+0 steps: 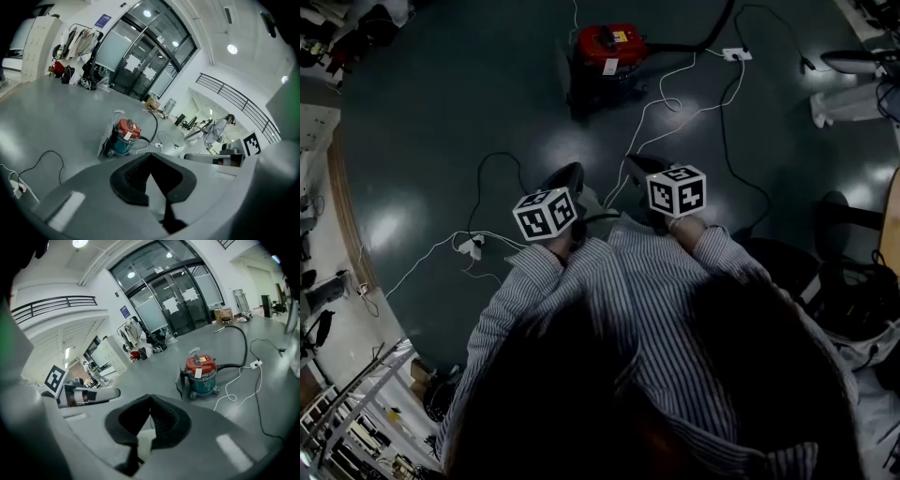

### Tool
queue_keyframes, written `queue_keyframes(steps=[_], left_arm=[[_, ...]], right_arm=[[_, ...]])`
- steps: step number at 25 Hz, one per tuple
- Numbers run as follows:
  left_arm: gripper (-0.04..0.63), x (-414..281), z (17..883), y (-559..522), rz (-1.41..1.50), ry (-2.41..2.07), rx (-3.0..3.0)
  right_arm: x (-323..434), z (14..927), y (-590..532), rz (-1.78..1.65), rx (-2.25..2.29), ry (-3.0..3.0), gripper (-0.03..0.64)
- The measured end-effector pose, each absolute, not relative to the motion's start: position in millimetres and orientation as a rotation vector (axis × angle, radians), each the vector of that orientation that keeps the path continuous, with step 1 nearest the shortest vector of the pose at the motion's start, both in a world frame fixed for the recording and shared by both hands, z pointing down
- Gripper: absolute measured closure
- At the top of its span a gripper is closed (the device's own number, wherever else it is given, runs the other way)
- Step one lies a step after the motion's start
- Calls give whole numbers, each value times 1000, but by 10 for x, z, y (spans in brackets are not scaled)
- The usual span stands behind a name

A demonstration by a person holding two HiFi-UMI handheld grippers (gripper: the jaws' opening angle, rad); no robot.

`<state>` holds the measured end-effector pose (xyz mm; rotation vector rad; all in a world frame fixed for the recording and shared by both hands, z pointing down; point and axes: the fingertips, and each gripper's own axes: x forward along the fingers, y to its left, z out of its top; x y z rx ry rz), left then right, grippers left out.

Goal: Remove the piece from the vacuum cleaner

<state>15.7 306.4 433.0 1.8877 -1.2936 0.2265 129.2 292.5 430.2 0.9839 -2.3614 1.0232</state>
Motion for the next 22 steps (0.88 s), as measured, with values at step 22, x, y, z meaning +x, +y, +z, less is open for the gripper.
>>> queue_keyframes(steps=[22], left_arm=[[589,-636,4397,215,319,-1055,2061]], right_arm=[[265,4187,109,1094,1159,-2406,615]])
